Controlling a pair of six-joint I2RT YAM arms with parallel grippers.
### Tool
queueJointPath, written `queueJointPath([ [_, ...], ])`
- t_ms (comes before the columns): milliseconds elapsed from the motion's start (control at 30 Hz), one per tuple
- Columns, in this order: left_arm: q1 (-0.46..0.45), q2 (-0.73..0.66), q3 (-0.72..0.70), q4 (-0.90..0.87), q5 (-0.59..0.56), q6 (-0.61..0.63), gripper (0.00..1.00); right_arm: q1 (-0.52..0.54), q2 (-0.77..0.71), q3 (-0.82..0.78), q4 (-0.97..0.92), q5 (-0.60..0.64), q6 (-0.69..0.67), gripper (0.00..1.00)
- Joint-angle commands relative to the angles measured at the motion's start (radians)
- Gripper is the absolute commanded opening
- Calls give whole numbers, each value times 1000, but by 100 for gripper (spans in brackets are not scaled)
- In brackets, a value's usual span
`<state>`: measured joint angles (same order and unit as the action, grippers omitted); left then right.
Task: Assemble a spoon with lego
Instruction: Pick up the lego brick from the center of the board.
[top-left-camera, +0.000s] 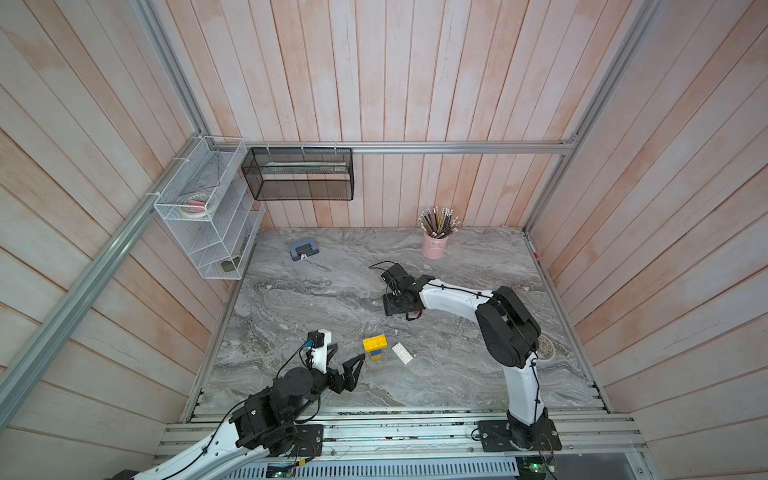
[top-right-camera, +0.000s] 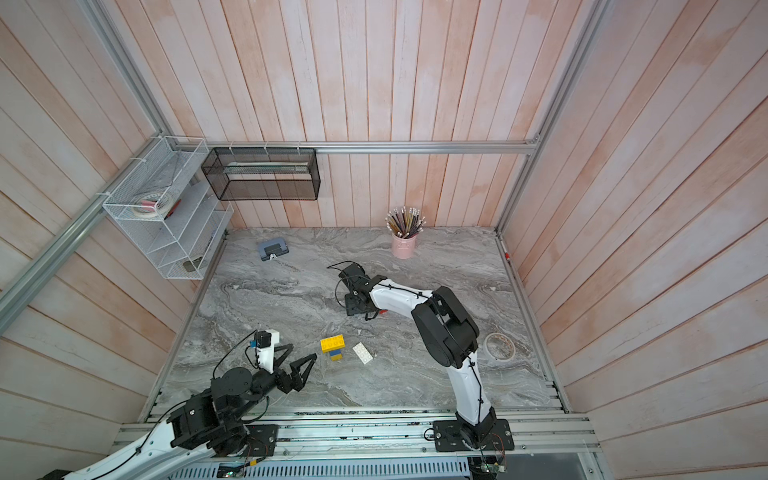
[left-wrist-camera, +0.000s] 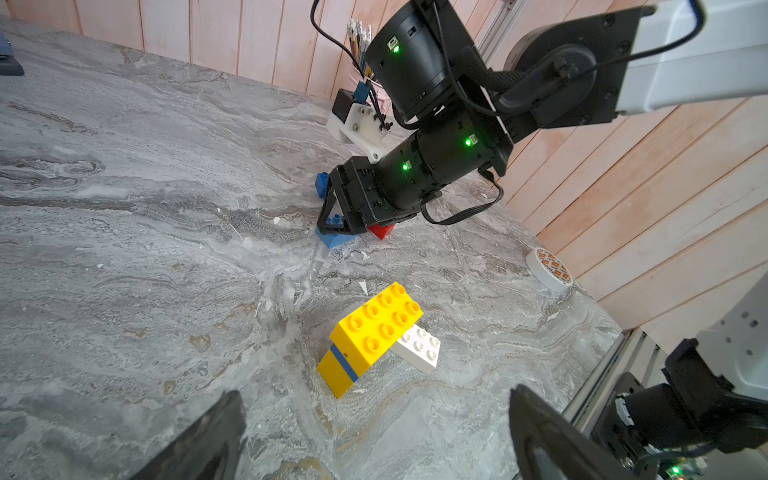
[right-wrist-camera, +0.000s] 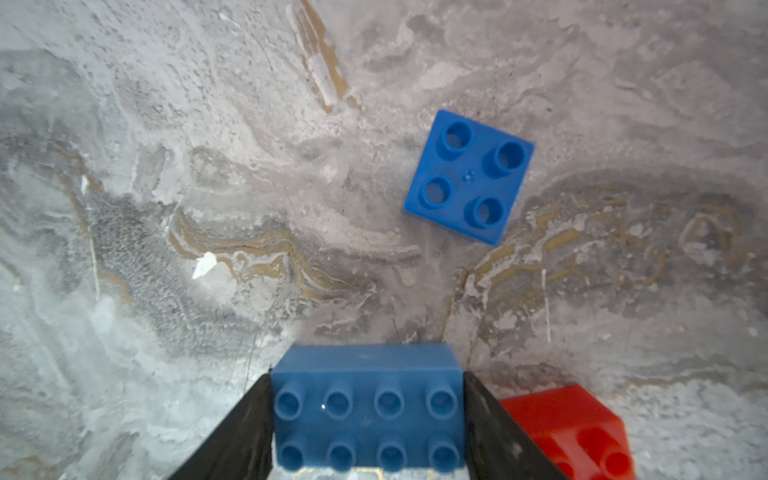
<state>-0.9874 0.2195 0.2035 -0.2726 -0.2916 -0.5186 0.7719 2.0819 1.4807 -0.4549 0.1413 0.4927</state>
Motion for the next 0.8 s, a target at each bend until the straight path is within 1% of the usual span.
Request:
queueJointPath([
  [0, 1, 1, -13, 11, 6, 14, 100, 7, 14, -3, -28, 24, -2, 66],
  [133, 1, 1, -12, 11, 5, 13, 100, 7, -2, -11, -28, 26, 0, 59],
  [400, 1, 0, -11, 9, 2, 12, 100, 6, -96, -66, -5, 30, 13, 55],
  [633, 2, -7, -10, 5, 0, 11, 100, 3, -251, -145, 23, -3, 29, 54],
  [767, 2, -18, -10, 0, 0, 11, 100, -2, -377, -211, 60, -84, 37, 53],
])
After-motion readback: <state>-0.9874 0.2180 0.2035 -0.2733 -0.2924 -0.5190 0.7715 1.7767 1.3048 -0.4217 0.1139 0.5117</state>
